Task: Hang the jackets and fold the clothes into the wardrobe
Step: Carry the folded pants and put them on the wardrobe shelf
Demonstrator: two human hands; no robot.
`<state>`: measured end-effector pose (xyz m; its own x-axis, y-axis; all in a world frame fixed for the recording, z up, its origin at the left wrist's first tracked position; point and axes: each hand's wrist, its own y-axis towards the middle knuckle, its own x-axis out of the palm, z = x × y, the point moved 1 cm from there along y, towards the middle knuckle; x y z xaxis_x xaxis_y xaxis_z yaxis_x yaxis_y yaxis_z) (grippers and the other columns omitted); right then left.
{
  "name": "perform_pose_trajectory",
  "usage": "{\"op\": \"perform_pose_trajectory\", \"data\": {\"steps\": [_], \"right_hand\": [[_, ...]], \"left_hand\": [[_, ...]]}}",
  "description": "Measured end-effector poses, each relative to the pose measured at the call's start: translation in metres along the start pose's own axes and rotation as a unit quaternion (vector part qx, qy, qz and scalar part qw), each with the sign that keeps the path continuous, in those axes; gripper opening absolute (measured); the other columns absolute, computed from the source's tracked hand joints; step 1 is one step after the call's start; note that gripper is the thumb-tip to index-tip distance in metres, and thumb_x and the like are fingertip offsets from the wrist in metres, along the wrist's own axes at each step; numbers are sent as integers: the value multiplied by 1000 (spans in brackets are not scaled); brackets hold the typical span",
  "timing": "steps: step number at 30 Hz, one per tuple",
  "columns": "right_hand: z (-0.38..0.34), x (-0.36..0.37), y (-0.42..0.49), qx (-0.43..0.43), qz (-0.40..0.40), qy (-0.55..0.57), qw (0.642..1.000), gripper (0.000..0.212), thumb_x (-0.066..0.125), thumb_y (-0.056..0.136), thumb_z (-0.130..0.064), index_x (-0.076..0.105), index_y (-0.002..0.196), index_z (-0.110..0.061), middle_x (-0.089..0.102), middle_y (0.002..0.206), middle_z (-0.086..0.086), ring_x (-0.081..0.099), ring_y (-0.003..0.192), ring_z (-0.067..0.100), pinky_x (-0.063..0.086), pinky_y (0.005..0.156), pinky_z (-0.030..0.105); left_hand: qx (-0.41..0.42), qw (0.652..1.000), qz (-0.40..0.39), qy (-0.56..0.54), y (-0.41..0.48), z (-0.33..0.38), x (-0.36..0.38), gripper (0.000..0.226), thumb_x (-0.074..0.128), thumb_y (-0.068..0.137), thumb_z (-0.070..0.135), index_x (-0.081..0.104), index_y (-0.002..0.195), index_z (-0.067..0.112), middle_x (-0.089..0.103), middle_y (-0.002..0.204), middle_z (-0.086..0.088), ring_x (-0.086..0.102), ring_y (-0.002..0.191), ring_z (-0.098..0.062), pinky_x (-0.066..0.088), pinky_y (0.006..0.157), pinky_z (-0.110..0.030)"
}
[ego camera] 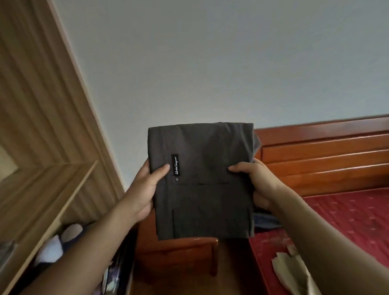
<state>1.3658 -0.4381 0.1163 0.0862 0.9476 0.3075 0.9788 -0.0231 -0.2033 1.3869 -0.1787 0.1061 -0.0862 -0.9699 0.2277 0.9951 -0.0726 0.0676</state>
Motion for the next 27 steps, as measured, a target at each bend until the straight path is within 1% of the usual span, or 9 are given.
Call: {"op": "perform_pose_trajectory", "data": {"steps": [3, 5, 9, 11, 14, 18, 21, 23, 27], "right_hand": [[2, 31, 28, 6, -43, -2, 999, 47, 62, 80, 2, 61, 127, -1, 72, 113, 27, 70, 106, 45, 56, 92, 63], [5, 58, 54, 24, -88, -9, 996, 45, 55, 80, 6, 61, 125, 4, 70, 115, 31, 68, 107, 47, 56, 92, 60], [5, 103, 95, 49, -183, -29, 981, 43, 47, 81, 9, 62, 121, 8, 69, 116, 31, 70, 102, 43, 61, 84, 49], [4, 119, 114, 59, -231, -39, 971, 45, 46, 82, 9, 60, 125, 7, 69, 118, 30, 68, 108, 45, 62, 84, 47], [1, 142, 142, 72, -282, -63, 955, 46, 44, 82, 9, 61, 125, 6, 69, 118, 29, 67, 109, 45, 59, 91, 50], [4, 179, 174, 80, -365, -96, 922, 52, 44, 77, 8, 59, 127, 9, 66, 122, 31, 65, 112, 47, 52, 101, 56], [18, 211, 191, 96, -399, -117, 904, 53, 44, 74, 8, 62, 124, 10, 66, 123, 32, 67, 110, 46, 55, 94, 51], [30, 236, 198, 113, -427, -122, 889, 52, 43, 74, 7, 64, 121, 11, 66, 122, 32, 67, 107, 43, 54, 90, 47], [56, 289, 208, 139, -480, -143, 855, 59, 49, 69, 2, 60, 125, 14, 60, 129, 36, 61, 116, 50, 45, 104, 60]], "left_hand": [[10, 999, 45, 13, 3, 5, -29, 36, 59, 96, 10, 60, 132, 14, 73, 119, -11, 71, 106, -29, 59, 87, -43], [21, 994, 102, 20, 6, 9, -54, 38, 59, 97, 10, 58, 135, 12, 71, 123, -13, 69, 110, -31, 56, 91, -45], [46, 979, 196, 21, 6, 18, -84, 36, 56, 98, 8, 59, 133, 12, 73, 119, -12, 73, 101, -24, 61, 78, -35], [50, 970, 238, 24, 3, 22, -90, 36, 55, 99, 8, 58, 134, 12, 72, 121, -11, 72, 104, -25, 62, 79, -36], [60, 952, 300, 7, 2, 23, -98, 39, 57, 99, 9, 56, 137, 13, 71, 124, -11, 69, 112, -29, 61, 81, -39], [64, 927, 370, -13, -2, 24, -108, 32, 59, 98, 11, 60, 129, 20, 75, 115, -7, 73, 103, -26, 60, 71, -37], [67, 907, 415, -2, -9, 25, -121, 29, 57, 100, 10, 61, 126, 22, 75, 115, -6, 73, 101, -23, 59, 76, -37], [72, 896, 437, 5, -16, 28, -134, 30, 56, 100, 10, 60, 128, 22, 75, 116, -5, 74, 99, -21, 61, 75, -35], [82, 871, 484, 2, -30, 30, -168, 34, 57, 100, 12, 57, 133, 24, 75, 115, -3, 74, 98, -19, 61, 70, -32]]}}
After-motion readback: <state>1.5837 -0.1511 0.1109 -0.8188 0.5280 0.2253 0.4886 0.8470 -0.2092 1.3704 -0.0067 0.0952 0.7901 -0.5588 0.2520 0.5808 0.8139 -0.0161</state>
